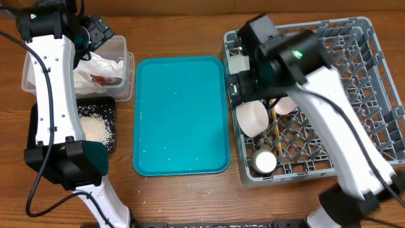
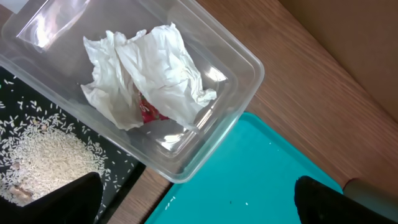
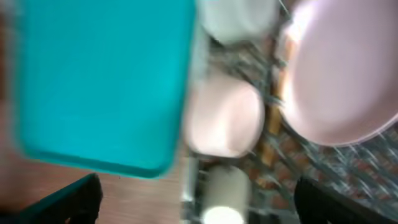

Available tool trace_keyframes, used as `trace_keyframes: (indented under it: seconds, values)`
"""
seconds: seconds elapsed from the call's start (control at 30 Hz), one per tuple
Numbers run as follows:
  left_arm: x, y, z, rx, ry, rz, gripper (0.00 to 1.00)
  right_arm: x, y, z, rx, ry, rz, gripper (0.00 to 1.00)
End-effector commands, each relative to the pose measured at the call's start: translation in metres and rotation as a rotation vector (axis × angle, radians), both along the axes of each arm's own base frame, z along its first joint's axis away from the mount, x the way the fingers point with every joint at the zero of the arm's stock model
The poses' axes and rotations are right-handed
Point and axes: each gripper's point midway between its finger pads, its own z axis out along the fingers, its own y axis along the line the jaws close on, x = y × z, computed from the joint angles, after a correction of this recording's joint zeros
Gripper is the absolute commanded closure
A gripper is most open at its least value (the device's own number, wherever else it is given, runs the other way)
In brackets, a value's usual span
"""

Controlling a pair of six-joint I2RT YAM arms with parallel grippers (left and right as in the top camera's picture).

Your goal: Sort waste into correct bins and load items into the dishwasher

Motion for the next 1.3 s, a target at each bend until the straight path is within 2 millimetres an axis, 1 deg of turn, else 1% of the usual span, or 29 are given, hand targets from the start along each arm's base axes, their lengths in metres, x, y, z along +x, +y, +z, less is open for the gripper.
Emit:
trace_keyframes:
  seconds: [0.0, 0.03, 0.1, 0.17, 0.2, 0.27, 0.33, 0.37, 0.43, 0.47, 0.53, 0.6, 0.67, 0.73, 0.8, 0.9, 0.93, 1.0, 1.07, 1.1, 1.13, 1.17, 1.2, 1.23, 1.27]
  values:
    - [0.002, -0.002, 0.005, 0.009, -0.014, 0.004, 0.00, -0.019, 0.024, 0.044, 0.147, -0.085, 0.073, 0.00]
    - [0.002, -0.002, 0.005, 0.009, -0.015, 0.004, 0.00, -0.022, 0.025, 0.047, 0.145, -0.094, 0.082, 0.00]
    - [0.002, -0.002, 0.005, 0.009, -0.015, 0.004, 0.00, -0.026, 0.020, 0.046, 0.125, -0.087, 0.076, 0.00]
    - [0.002, -0.002, 0.005, 0.009, -0.015, 0.004, 0.00, -0.024, 0.011, 0.048, 0.118, -0.095, 0.052, 0.00]
    - [0.002, -0.002, 0.005, 0.009, -0.015, 0.004, 0.00, -0.017, 0.001, 0.052, 0.108, -0.122, 0.021, 0.00]
    - [0.002, -0.002, 0.005, 0.009, -0.015, 0.004, 0.00, 0.004, -0.020, 0.060, 0.097, -0.190, -0.056, 0.00]
    - [0.002, -0.002, 0.005, 0.009, -0.014, 0.004, 0.00, 0.022, -0.030, 0.070, 0.110, -0.260, -0.100, 0.00]
    - [0.002, -0.002, 0.005, 0.009, -0.015, 0.004, 0.00, 0.031, -0.034, 0.078, 0.129, -0.302, -0.121, 0.00]
    - [0.002, -0.002, 0.005, 0.009, -0.015, 0.004, 0.00, 0.052, -0.044, 0.102, 0.180, -0.422, -0.167, 0.00]
    - [0.002, -0.002, 0.005, 0.009, -0.015, 0.004, 0.00, 0.058, -0.048, 0.113, 0.198, -0.470, -0.177, 0.00]
    - [0.002, -0.002, 0.005, 0.009, -0.015, 0.004, 0.00, 0.064, -0.051, 0.126, 0.198, -0.539, -0.146, 0.00]
    - [0.002, -0.002, 0.005, 0.009, -0.015, 0.004, 0.00, 0.070, -0.057, 0.132, 0.178, -0.608, -0.106, 0.00]
    - [0.002, -0.002, 0.005, 0.009, -0.015, 0.004, 0.00, 0.073, -0.064, 0.133, 0.175, -0.651, -0.110, 0.00]
    - [0.002, -0.002, 0.005, 0.009, -0.014, 0.004, 0.00, 0.075, -0.072, 0.130, 0.202, -0.692, -0.118, 0.00]
    - [0.002, -0.002, 0.005, 0.009, -0.015, 0.004, 0.00, 0.073, -0.077, 0.116, 0.258, -0.720, -0.108, 0.00]
    - [0.002, -0.002, 0.005, 0.009, -0.015, 0.004, 0.00, 0.059, -0.096, 0.071, 0.277, -0.744, -0.134, 0.00]
    - [0.002, -0.002, 0.005, 0.009, -0.015, 0.004, 0.00, 0.051, -0.105, 0.051, 0.270, -0.750, -0.152, 0.00]
    - [0.002, -0.002, 0.005, 0.009, -0.015, 0.004, 0.00, 0.036, -0.116, 0.017, 0.265, -0.770, -0.176, 0.00]
    - [0.002, -0.002, 0.005, 0.009, -0.015, 0.004, 0.00, 0.024, -0.125, -0.007, 0.264, -0.805, -0.192, 0.00]
    - [0.002, -0.002, 0.005, 0.009, -0.015, 0.004, 0.00, 0.013, -0.131, -0.029, 0.270, -0.856, -0.203, 0.00]
    - [0.002, -0.002, 0.005, 0.009, -0.015, 0.004, 0.00, 0.004, -0.136, -0.044, 0.281, -0.902, -0.206, 0.00]
    - [0.002, -0.002, 0.005, 0.009, -0.014, 0.004, 0.00, -0.002, -0.137, -0.052, 0.288, -0.927, -0.205, 0.00]
    - [0.002, -0.002, 0.005, 0.009, -0.014, 0.004, 0.00, -0.011, -0.139, -0.065, 0.302, -0.966, -0.200, 0.00]
    - [0.002, -0.002, 0.005, 0.009, -0.015, 0.004, 0.00, -0.016, -0.140, -0.072, 0.306, -0.982, -0.198, 0.00]
    - [0.002, -0.002, 0.005, 0.009, -0.015, 0.004, 0.00, -0.025, -0.142, -0.084, 0.310, -1.016, -0.200, 0.00]
